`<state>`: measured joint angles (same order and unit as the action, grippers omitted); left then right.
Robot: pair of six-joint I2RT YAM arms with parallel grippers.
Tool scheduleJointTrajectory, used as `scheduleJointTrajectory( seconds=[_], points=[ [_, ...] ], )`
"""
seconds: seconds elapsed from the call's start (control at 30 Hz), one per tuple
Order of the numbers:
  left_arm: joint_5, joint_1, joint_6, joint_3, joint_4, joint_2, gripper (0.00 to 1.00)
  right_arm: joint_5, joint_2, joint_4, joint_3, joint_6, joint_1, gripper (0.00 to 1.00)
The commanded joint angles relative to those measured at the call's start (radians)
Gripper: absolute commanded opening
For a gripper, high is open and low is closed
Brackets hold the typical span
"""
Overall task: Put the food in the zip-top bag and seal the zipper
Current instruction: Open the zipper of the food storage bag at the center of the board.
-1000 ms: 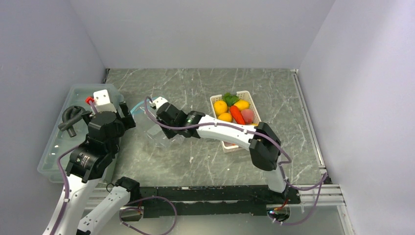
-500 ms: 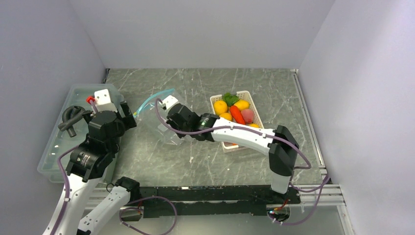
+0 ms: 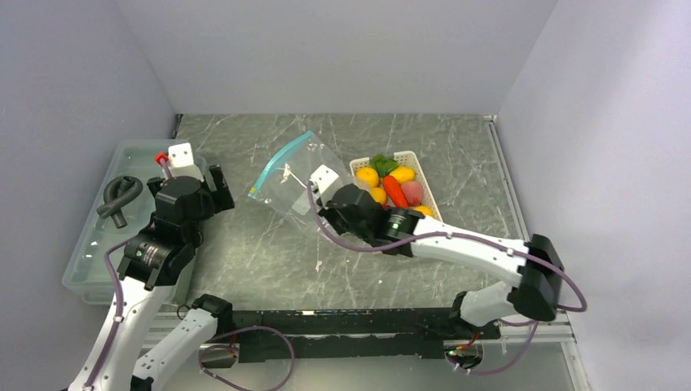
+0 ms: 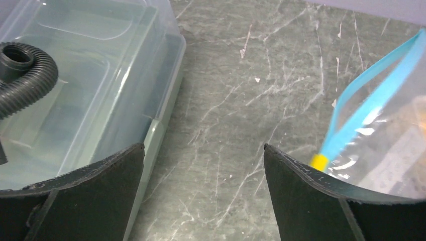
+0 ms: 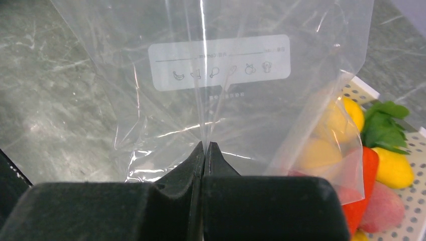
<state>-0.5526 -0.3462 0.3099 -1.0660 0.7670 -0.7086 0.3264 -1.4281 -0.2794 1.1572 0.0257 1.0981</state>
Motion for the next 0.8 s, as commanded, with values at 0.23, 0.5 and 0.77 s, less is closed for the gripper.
scheduleJointTrajectory(
  seconds=[0.23, 0.5, 0.77],
  points=[
    [0.236, 0.023, 0.003, 0.005, -0.099, -0.047, 0.97, -0.053, 0.315, 0.165, -0.239, -0.174, -0.009, 0.0],
    [0.461, 0.03, 0.046, -0.038, -0.108, -0.133, 1.0, -0.102, 0.487, 0.144, -0.346, -0.213, -0.009, 0.0],
    [0.739, 0.053, 0.144, -0.046, -0.141, -0.156, 1.0, -0.16, 0.627, 0.068, -0.403, -0.251, -0.009, 0.0]
  ],
)
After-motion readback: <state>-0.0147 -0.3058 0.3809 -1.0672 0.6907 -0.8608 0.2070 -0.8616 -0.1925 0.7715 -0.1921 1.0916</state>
